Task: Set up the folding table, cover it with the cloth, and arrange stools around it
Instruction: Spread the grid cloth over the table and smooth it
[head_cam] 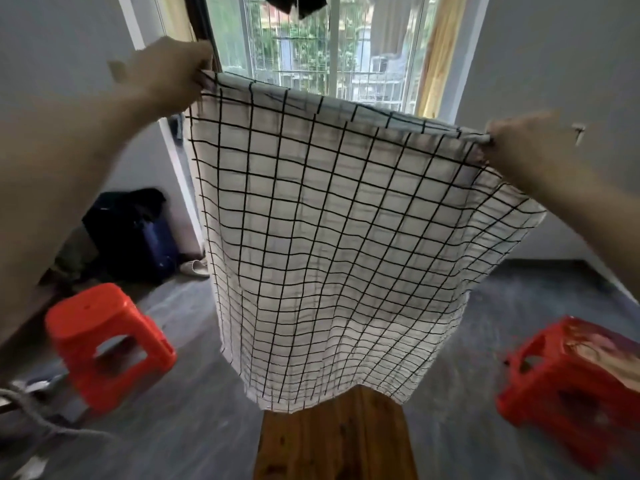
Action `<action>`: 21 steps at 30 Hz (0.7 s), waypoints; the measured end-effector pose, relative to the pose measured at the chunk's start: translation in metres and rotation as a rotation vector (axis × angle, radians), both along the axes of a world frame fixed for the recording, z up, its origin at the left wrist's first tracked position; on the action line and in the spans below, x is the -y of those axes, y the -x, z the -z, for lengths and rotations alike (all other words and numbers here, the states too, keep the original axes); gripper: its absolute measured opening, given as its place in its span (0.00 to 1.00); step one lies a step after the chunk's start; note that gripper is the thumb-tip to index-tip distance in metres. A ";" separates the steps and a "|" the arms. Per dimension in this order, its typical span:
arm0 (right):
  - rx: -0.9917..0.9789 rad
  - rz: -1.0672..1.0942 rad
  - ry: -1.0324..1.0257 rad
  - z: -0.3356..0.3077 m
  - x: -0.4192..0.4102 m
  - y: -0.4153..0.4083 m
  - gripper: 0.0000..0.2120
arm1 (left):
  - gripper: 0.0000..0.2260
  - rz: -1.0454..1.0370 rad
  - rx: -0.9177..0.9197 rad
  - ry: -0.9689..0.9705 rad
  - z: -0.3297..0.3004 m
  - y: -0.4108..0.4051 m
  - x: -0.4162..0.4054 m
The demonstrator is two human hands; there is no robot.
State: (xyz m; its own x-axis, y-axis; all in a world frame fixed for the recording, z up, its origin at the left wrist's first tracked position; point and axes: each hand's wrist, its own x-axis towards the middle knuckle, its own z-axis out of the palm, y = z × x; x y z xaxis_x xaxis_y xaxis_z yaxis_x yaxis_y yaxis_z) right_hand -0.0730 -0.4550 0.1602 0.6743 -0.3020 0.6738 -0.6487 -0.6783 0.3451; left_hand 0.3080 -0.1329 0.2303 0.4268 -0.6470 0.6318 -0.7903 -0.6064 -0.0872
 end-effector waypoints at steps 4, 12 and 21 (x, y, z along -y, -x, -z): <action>0.030 -0.028 -0.175 0.014 0.008 0.001 0.18 | 0.11 0.038 -0.067 -0.026 0.004 0.002 -0.003; -0.154 -0.251 -0.293 0.041 -0.013 0.024 0.30 | 0.20 0.172 -0.187 -0.038 0.043 0.000 -0.019; -0.635 -0.804 -0.109 0.229 -0.091 0.078 0.20 | 0.26 0.266 -0.082 -0.478 0.228 0.020 -0.092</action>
